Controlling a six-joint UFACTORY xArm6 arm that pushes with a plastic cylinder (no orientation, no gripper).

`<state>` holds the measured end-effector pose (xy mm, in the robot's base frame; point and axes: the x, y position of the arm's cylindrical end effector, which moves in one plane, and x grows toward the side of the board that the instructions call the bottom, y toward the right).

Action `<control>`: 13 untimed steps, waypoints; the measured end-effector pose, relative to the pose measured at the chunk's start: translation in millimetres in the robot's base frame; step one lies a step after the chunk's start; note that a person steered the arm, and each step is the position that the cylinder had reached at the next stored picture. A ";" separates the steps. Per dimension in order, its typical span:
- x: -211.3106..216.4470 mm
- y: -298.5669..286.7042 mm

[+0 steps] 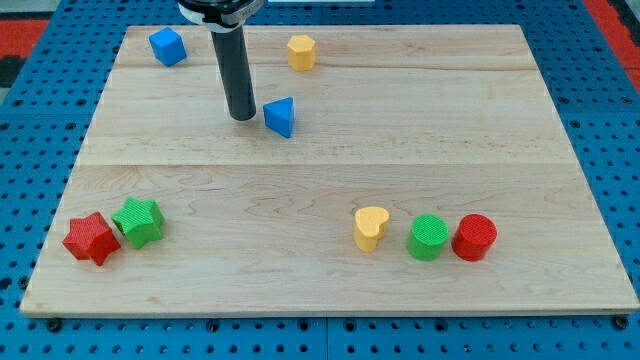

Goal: Push the blue triangle towards the top right side of the board

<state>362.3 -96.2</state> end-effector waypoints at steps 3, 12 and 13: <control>8.5 -35.0; -104.3 226.1; -102.8 197.3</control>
<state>259.5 101.1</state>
